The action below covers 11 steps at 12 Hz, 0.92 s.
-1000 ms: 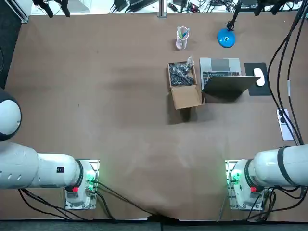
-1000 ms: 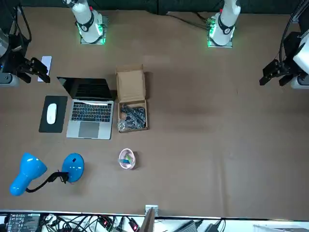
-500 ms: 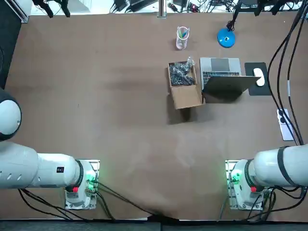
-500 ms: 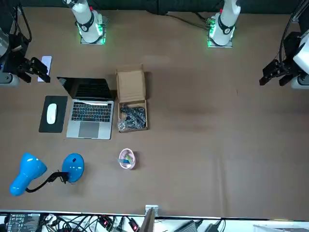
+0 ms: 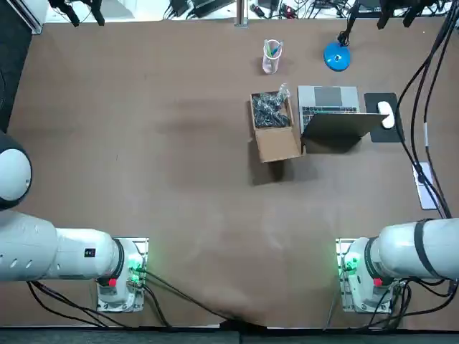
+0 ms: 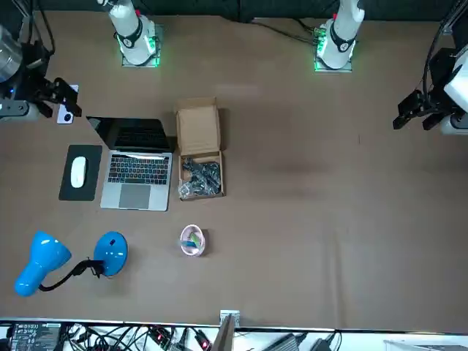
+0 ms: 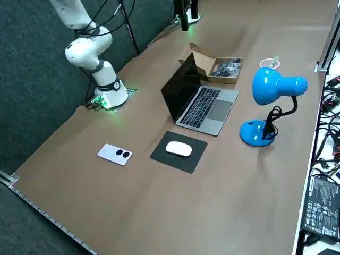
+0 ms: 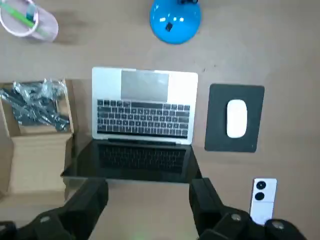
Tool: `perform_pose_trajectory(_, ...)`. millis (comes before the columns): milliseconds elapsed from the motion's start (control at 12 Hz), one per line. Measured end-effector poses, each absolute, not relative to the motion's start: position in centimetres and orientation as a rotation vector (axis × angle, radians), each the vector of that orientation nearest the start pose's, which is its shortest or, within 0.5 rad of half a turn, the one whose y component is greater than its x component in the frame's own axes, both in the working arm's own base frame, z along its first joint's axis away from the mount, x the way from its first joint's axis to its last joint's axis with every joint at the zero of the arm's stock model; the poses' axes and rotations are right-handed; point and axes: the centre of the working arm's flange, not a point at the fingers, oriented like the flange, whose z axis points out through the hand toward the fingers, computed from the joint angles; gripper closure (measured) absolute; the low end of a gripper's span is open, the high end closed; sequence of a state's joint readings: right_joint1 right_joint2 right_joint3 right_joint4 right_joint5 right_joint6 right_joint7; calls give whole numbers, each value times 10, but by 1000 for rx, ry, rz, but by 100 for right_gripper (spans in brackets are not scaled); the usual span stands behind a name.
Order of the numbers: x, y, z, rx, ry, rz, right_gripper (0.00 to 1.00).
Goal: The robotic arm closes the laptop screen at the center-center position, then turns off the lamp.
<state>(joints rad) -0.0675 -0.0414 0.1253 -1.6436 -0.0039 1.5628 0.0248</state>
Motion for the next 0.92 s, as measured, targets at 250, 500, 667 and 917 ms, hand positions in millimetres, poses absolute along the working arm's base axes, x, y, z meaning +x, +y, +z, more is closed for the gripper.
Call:
perform_pose_trajectory(250, 513, 37, 603, -3161, -62, 86, 2)
perform_pose_trajectory(500, 473, 41, 589, -3174, -70, 122, 48)
perform_pose_trajectory(667, 456, 48, 580, -3172, -88, 133, 73)
perform_pose_trajectory(917, 431, 56, 555, -3135, -89, 184, 88)
